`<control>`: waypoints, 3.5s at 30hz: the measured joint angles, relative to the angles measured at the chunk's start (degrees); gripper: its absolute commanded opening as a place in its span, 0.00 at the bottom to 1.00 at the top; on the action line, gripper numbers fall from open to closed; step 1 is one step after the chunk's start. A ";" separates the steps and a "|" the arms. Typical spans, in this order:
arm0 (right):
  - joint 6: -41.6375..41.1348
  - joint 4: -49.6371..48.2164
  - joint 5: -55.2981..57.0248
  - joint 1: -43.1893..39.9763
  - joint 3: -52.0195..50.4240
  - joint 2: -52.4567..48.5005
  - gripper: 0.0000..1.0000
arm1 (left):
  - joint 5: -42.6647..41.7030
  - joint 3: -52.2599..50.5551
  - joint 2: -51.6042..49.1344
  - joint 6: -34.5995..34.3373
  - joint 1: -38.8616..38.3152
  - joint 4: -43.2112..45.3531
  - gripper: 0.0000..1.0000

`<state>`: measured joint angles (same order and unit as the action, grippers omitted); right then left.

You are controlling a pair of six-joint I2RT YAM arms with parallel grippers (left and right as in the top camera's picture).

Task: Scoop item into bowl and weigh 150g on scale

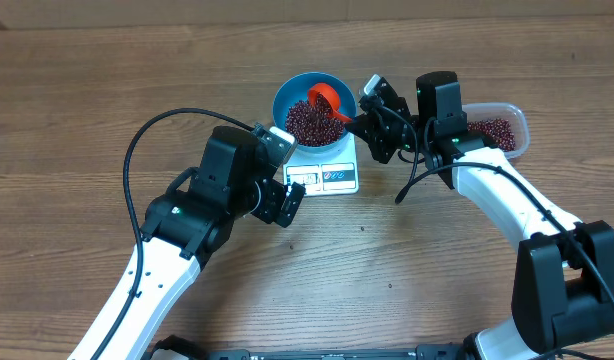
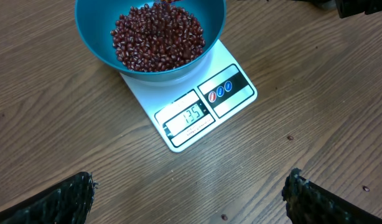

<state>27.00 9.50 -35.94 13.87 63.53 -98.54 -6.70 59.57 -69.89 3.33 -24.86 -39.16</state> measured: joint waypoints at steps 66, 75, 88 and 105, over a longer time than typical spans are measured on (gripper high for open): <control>0.87 -2.54 3.89 0.00 0.00 0.00 0.04 | 0.00 0.00 -0.02 0.00 0.00 -0.02 0.99; 1.16 -2.38 3.32 0.00 0.00 0.00 0.04 | 0.00 0.00 0.00 0.00 0.00 -0.02 1.00; 1.14 -1.95 3.32 0.00 0.00 0.00 0.04 | 0.00 0.00 -0.02 0.00 0.00 -0.02 0.99; 1.40 -1.95 3.34 0.00 0.00 0.00 0.04 | 0.00 0.00 0.00 0.00 0.00 -0.02 0.99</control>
<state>28.40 7.55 -32.60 13.87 63.53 -98.54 -6.70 59.57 -69.89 3.33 -24.86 -39.18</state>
